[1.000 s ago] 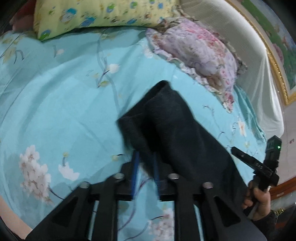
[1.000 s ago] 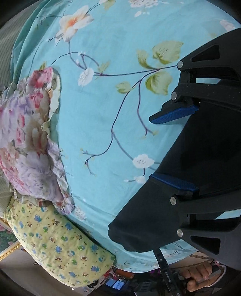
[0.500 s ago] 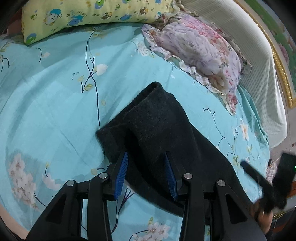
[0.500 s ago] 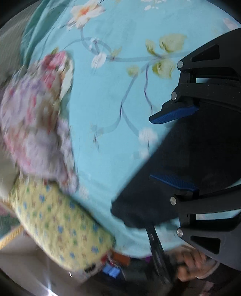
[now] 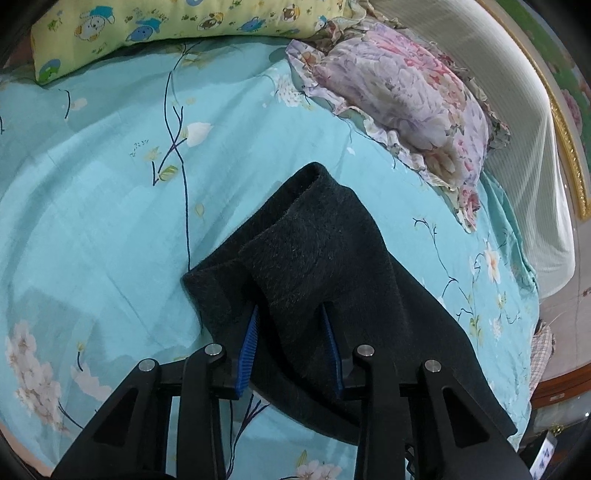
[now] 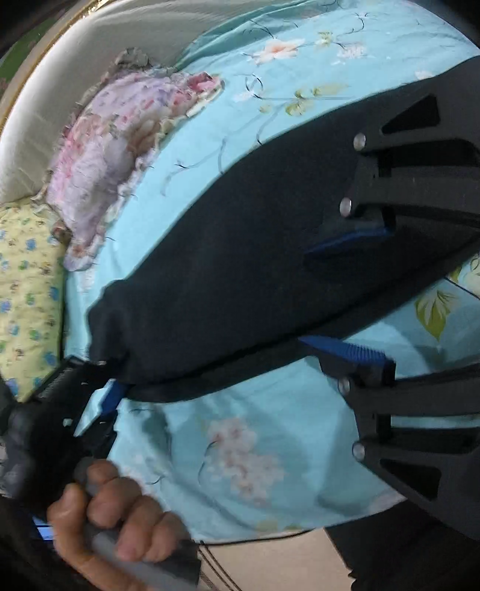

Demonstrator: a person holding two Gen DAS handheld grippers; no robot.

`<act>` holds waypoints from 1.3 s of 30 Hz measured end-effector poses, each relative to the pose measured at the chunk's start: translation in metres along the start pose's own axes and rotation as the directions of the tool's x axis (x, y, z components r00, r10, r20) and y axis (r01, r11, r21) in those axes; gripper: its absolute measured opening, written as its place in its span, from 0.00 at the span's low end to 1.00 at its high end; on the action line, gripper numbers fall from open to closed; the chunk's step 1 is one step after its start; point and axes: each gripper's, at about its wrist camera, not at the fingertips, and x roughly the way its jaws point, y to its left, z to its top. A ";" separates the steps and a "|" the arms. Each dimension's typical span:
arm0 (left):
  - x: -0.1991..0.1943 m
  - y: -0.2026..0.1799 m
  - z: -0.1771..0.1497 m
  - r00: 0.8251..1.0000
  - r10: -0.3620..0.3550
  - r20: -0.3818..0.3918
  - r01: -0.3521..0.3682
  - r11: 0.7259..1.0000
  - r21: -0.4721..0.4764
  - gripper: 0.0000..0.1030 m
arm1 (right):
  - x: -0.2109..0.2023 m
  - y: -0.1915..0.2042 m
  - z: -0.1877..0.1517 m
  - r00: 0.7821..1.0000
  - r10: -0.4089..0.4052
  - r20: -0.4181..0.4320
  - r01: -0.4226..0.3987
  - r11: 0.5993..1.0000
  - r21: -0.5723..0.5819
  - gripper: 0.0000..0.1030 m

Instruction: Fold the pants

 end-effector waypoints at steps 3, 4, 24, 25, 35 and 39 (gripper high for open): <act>0.002 0.000 0.000 1.000 -0.007 -0.008 0.007 1.000 0.003 0.20 | 0.004 -0.010 -0.002 1.000 0.022 0.001 -0.023 0.998 0.057 0.37; 0.003 0.000 -0.001 1.000 -0.006 -0.009 0.006 1.000 0.004 0.14 | 0.006 -0.010 -0.002 1.000 0.017 0.004 -0.018 0.999 0.049 0.33; -0.014 0.018 -0.022 0.999 -0.043 0.029 0.041 0.997 0.072 0.14 | -0.004 -0.014 0.003 0.976 0.218 0.008 -0.215 0.957 0.194 0.09; -0.017 0.019 -0.023 0.998 -0.047 0.030 0.045 0.997 0.065 0.14 | -0.007 -0.016 0.003 0.976 0.218 0.017 -0.217 0.955 0.204 0.11; -0.035 0.035 -0.026 1.000 -0.027 0.008 0.027 0.999 -0.030 0.46 | -0.039 -0.059 0.004 0.964 0.231 0.132 -0.262 0.907 0.330 0.44; -0.028 0.039 -0.024 1.000 -0.014 -0.021 0.013 0.998 -0.055 0.56 | -0.031 -0.099 0.007 0.970 0.191 0.152 -0.239 0.867 0.437 0.44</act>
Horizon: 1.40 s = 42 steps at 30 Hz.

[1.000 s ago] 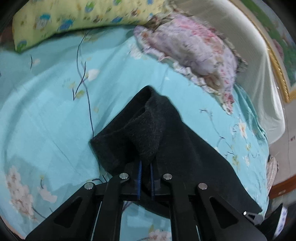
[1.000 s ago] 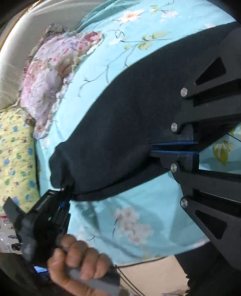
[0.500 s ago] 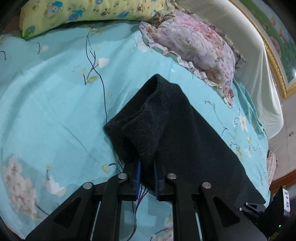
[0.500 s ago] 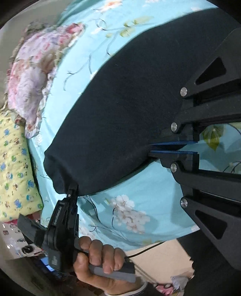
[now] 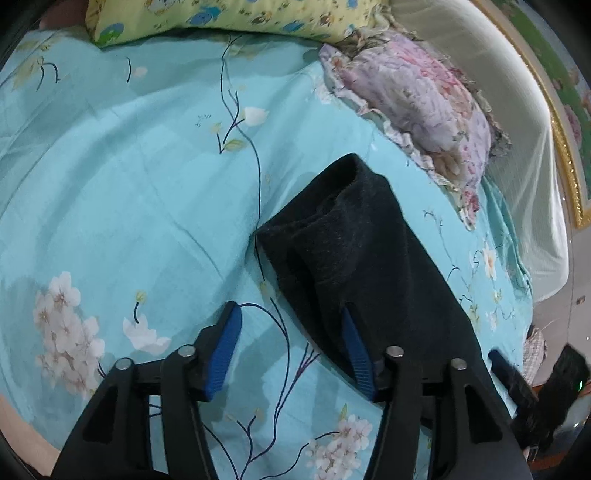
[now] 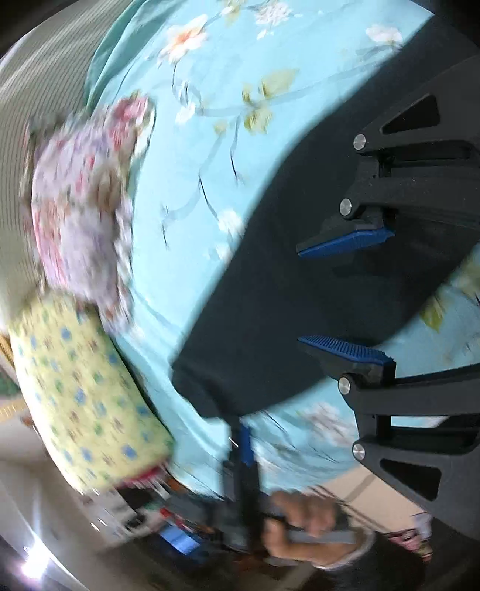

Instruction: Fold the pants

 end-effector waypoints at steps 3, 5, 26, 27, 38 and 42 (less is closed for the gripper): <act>0.005 0.001 0.003 1.000 -0.006 -0.009 0.006 1.000 -0.011 0.56 | 0.010 -0.037 0.018 1.000 0.007 0.013 -0.009 0.994 0.110 0.44; 0.010 0.001 0.006 1.000 -0.003 -0.013 0.003 1.000 -0.019 0.57 | 0.020 -0.057 0.027 1.000 0.018 0.006 -0.019 0.987 0.160 0.44; 0.041 -0.029 0.019 0.997 0.043 0.058 -0.049 0.993 0.104 0.30 | 0.103 -0.051 0.033 0.951 0.076 -0.300 -0.100 0.993 -0.067 0.20; 0.039 -0.029 0.020 0.998 0.019 0.057 -0.024 0.994 0.103 0.27 | 0.103 -0.053 0.033 0.952 0.073 -0.297 -0.094 0.994 -0.055 0.16; -0.021 -0.027 0.013 0.984 -0.128 0.123 0.110 0.984 0.139 0.19 | 0.053 -0.031 0.040 0.989 -0.139 -0.055 0.127 0.976 -0.177 0.12; 0.009 -0.011 0.013 0.994 -0.084 0.067 0.076 0.991 0.106 0.19 | 0.074 -0.027 0.037 0.981 -0.184 -0.061 0.169 0.966 -0.198 0.12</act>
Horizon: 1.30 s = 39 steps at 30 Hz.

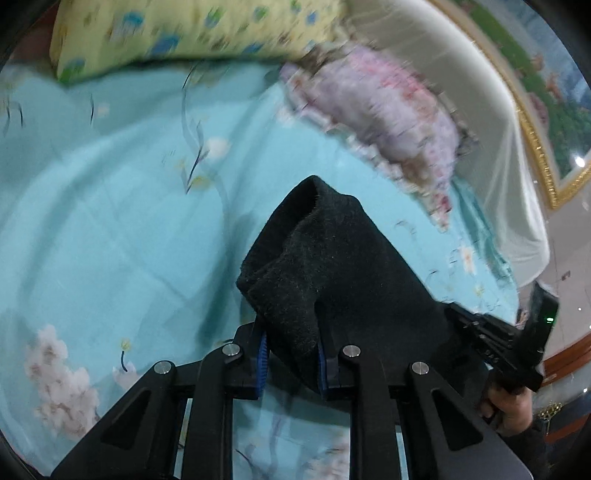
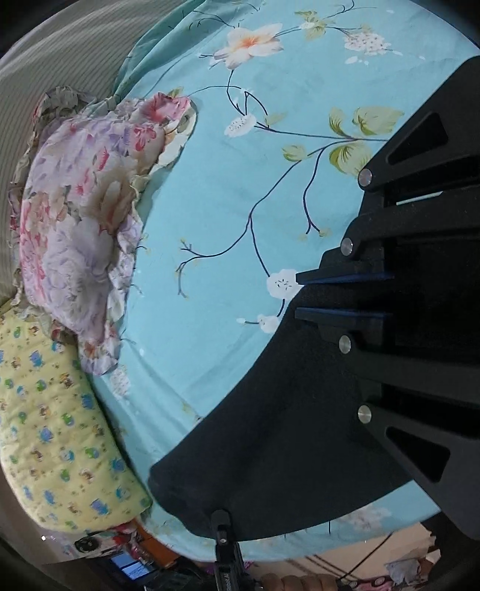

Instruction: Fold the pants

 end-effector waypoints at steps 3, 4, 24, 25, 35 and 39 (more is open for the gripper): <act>0.012 0.005 -0.006 1.000 0.013 0.002 -0.013 1.000 0.016 0.19 | 0.011 0.011 -0.002 0.997 -0.079 0.003 0.079 0.995 -0.057 0.11; 0.013 0.006 -0.007 1.000 0.015 0.001 -0.015 1.000 0.019 0.20 | 0.014 0.015 -0.003 0.994 -0.109 0.002 0.109 0.991 -0.074 0.11; -0.072 -0.020 -0.006 0.990 0.051 0.134 -0.059 0.997 0.057 0.51 | -0.078 -0.011 -0.048 0.987 -0.096 0.132 0.062 0.969 0.238 0.47; -0.072 -0.027 -0.007 0.991 0.043 0.127 -0.052 0.996 0.071 0.52 | -0.081 -0.013 -0.053 0.986 -0.095 0.134 0.059 0.966 0.251 0.47; -0.041 -0.108 -0.035 0.999 -0.043 0.020 0.037 0.975 0.217 0.58 | -0.127 -0.031 -0.123 0.982 -0.115 0.153 0.042 0.910 0.413 0.53; -0.027 -0.139 -0.049 0.998 -0.063 -0.024 0.067 0.959 0.275 0.58 | -0.143 -0.038 -0.144 0.977 -0.144 0.154 0.059 0.889 0.453 0.54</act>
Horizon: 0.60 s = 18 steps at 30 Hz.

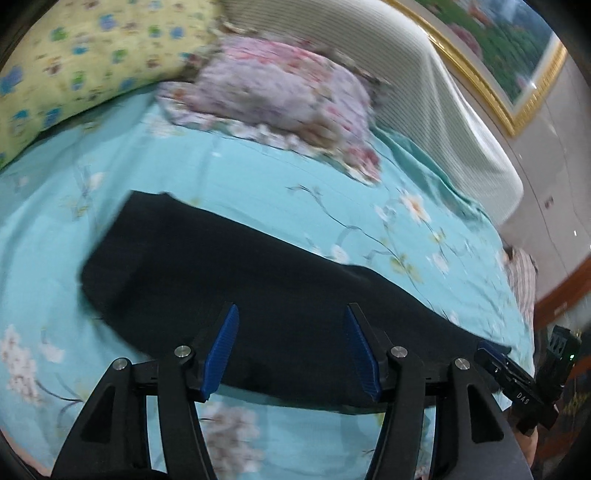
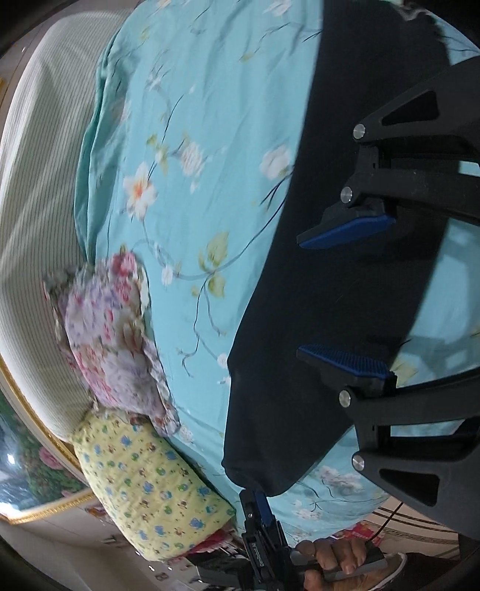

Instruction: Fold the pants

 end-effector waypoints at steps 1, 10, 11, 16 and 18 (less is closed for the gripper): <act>0.003 -0.007 -0.001 1.000 -0.009 -0.009 0.009 1.000 0.014 0.59 | -0.004 -0.005 -0.003 1.000 -0.004 0.005 0.004 1.000 0.012 0.55; 0.025 -0.057 -0.005 0.997 -0.044 -0.068 0.050 0.994 0.097 0.62 | -0.028 -0.031 -0.026 0.999 -0.022 0.035 0.018 0.996 0.093 0.59; 0.027 -0.061 -0.006 0.996 -0.045 -0.076 0.053 0.993 0.107 0.62 | -0.030 -0.033 -0.028 0.999 -0.025 0.036 0.021 0.995 0.099 0.59; 0.039 -0.085 -0.013 0.991 -0.062 -0.117 0.079 0.985 0.155 0.63 | -0.039 -0.045 -0.040 0.998 -0.041 0.045 0.035 0.990 0.139 0.59; 0.044 -0.096 -0.017 0.989 -0.069 -0.133 0.093 0.979 0.183 0.64 | -0.043 -0.051 -0.043 0.997 -0.052 0.051 0.043 0.987 0.153 0.60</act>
